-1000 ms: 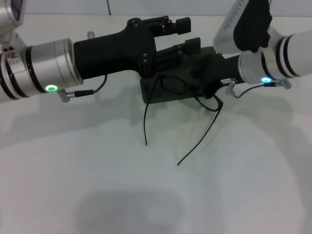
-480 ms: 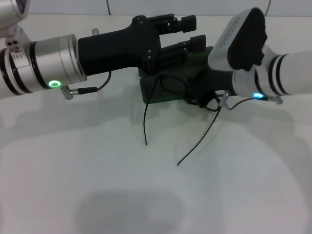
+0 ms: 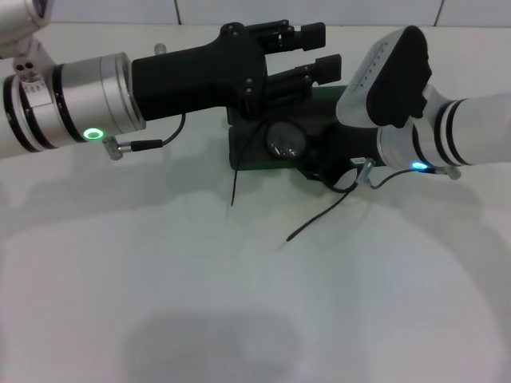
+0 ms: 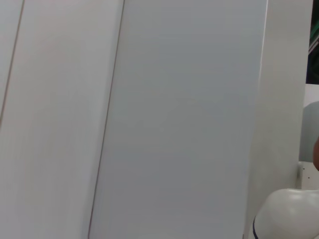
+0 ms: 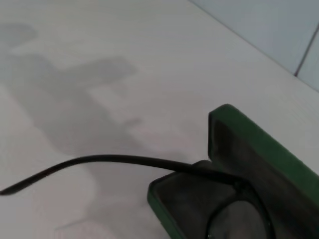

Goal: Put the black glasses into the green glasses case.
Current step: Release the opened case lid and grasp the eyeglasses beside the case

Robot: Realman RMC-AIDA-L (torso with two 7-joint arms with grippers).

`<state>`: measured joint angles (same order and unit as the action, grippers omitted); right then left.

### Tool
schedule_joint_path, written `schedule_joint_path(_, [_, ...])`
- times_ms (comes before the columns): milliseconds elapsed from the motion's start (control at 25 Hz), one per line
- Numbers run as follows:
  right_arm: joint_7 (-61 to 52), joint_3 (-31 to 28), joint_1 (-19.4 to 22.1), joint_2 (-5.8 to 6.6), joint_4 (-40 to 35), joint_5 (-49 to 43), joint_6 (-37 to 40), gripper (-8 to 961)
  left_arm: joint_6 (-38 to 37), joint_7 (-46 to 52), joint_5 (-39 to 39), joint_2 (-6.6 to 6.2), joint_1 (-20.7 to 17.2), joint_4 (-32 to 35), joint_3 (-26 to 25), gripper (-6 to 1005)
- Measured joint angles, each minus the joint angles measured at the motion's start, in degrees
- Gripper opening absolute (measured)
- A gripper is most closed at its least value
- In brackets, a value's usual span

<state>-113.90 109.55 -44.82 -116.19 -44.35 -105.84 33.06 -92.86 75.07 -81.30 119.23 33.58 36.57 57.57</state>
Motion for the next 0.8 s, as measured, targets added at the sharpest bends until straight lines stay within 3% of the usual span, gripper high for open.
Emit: schedule_joint_path(800, [0.10, -1.99, 3.00, 0.28, -5.60, -0.39, 1.71, 399, 0.23, 0.05, 0.00, -0.63, -0.54, -0.01, -0.27, 513])
